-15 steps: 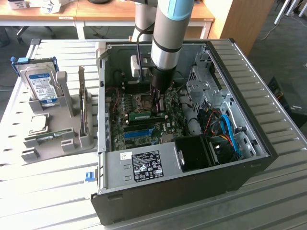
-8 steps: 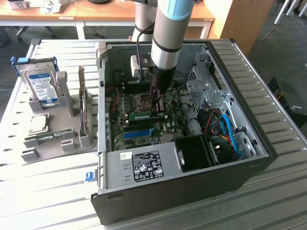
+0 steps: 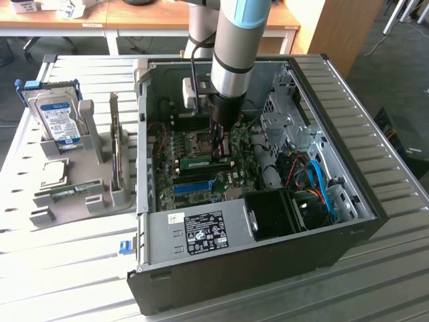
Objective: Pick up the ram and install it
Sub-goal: 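Insert the ram into the slot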
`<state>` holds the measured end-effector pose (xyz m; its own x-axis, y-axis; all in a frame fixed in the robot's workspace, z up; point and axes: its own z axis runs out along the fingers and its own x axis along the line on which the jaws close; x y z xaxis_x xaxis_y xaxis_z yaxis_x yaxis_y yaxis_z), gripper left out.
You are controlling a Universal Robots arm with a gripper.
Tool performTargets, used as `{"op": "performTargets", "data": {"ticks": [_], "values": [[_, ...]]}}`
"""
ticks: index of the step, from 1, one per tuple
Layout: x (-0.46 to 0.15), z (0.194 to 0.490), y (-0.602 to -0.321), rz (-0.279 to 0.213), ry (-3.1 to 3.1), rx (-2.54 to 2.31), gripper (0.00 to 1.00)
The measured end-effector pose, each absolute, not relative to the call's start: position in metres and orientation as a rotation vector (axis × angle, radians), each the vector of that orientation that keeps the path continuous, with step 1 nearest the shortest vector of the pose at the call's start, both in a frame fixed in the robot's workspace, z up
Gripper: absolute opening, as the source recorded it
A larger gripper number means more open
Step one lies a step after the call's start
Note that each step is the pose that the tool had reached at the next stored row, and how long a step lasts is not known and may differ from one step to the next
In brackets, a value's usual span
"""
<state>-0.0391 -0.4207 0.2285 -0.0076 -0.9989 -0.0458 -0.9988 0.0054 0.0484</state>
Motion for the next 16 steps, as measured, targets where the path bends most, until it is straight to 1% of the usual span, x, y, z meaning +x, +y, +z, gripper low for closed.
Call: {"op": "performTargets", "data": {"ticks": [16], "values": [[-0.0391, 0.2261, -0.4206, -0.105, -2.227, 2.212, 0.12]]}}
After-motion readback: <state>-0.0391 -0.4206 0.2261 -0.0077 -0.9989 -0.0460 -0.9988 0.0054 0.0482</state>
